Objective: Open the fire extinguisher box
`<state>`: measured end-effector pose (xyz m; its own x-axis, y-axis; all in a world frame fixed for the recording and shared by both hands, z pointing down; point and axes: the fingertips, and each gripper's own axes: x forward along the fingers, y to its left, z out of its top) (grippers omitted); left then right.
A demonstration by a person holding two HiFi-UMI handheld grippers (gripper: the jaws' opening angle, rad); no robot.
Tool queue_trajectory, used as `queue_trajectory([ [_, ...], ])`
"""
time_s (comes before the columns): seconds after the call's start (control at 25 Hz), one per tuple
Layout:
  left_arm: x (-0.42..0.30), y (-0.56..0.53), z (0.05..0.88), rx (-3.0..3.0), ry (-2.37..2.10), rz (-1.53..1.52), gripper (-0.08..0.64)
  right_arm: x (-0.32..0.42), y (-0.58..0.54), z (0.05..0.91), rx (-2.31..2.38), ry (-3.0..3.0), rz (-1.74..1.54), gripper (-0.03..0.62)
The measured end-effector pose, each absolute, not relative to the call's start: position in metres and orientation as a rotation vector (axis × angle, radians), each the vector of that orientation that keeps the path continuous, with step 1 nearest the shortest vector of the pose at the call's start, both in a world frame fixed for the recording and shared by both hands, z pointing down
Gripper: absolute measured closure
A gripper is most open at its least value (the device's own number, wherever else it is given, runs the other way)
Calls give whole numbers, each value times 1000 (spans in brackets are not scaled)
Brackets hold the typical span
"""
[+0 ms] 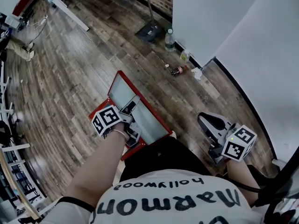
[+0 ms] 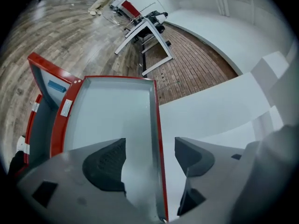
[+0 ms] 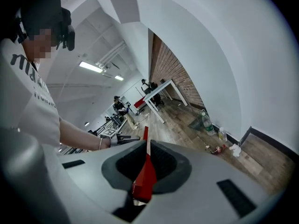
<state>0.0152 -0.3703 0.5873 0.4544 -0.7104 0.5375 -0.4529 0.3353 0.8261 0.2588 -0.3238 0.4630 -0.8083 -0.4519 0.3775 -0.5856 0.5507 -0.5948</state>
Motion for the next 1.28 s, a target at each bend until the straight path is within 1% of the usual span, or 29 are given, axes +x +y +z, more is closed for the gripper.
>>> queue_trajectory([
  [0.28,11,-364,533,1404,-1063,-381,258,229,-324,444,836,-2619,1020,563],
  [0.44,11,-369,483,1590,-927,-526,271,207,-327,432,810,-2621,937,563],
  [0.56,-9,-354,450,1637,-870,-589,303,176,-318,414,783,-2633,865,563],
  [0.72,-46,-325,418,1679,-833,-629,305,126,-299,395,747,-2655,801,563],
  [0.84,-71,-300,401,1711,-828,-616,304,89,-288,385,735,-2672,767,563],
  [1.04,-119,-255,375,1938,-902,-414,305,22,-265,365,732,-2705,710,563],
  [1.28,-157,-210,331,2173,-882,-338,304,-49,-223,349,691,-2729,685,563],
])
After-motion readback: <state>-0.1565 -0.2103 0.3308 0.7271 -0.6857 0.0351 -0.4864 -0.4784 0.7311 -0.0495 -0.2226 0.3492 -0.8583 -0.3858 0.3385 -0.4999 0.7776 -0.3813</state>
